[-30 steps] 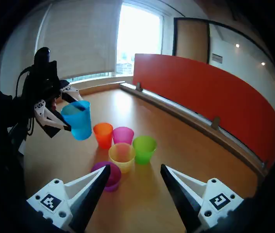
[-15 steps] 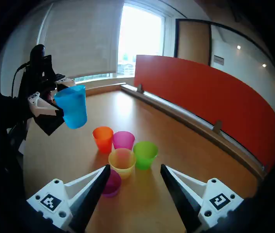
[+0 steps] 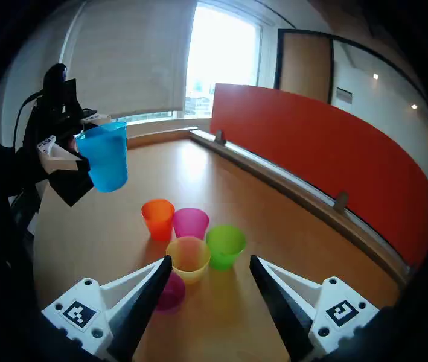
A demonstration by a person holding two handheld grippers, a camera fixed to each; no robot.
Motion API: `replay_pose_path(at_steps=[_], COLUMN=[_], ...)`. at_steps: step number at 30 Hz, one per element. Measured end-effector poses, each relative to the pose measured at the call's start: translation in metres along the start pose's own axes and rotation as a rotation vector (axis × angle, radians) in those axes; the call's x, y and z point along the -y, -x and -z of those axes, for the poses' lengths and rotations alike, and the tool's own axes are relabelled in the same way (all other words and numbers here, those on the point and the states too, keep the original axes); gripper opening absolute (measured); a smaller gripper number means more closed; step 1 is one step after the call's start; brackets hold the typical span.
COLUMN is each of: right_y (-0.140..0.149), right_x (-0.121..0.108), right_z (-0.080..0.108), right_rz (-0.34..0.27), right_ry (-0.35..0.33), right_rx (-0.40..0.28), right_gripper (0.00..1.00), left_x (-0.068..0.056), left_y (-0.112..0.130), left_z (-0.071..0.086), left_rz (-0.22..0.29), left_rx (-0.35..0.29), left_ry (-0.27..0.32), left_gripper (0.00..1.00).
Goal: Pour water
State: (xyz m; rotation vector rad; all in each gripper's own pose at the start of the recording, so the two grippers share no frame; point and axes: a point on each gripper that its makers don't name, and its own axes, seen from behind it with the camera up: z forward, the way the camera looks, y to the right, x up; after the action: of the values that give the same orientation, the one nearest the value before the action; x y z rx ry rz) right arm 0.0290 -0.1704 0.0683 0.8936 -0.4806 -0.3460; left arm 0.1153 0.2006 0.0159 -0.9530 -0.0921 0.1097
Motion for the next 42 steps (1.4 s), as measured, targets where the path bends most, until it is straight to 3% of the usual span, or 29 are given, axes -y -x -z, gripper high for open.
replay_pose_path(at_steps=[20, 42], right_y=[-0.001, 0.008], right_x=[-0.029, -0.044], right_z=[-0.042, -0.077], right_rz=[0.011, 0.019], right_ry=[0.003, -0.004], right_rx=[0.040, 0.079], right_gripper=[1.00, 1.00], left_x=[0.014, 0.020], left_y=[0.009, 0.013], left_z=[0.006, 0.008], left_rz=[0.018, 0.022], left_rx=[0.006, 0.008], left_ry=[-0.019, -0.023], left_gripper=[0.83, 0.82])
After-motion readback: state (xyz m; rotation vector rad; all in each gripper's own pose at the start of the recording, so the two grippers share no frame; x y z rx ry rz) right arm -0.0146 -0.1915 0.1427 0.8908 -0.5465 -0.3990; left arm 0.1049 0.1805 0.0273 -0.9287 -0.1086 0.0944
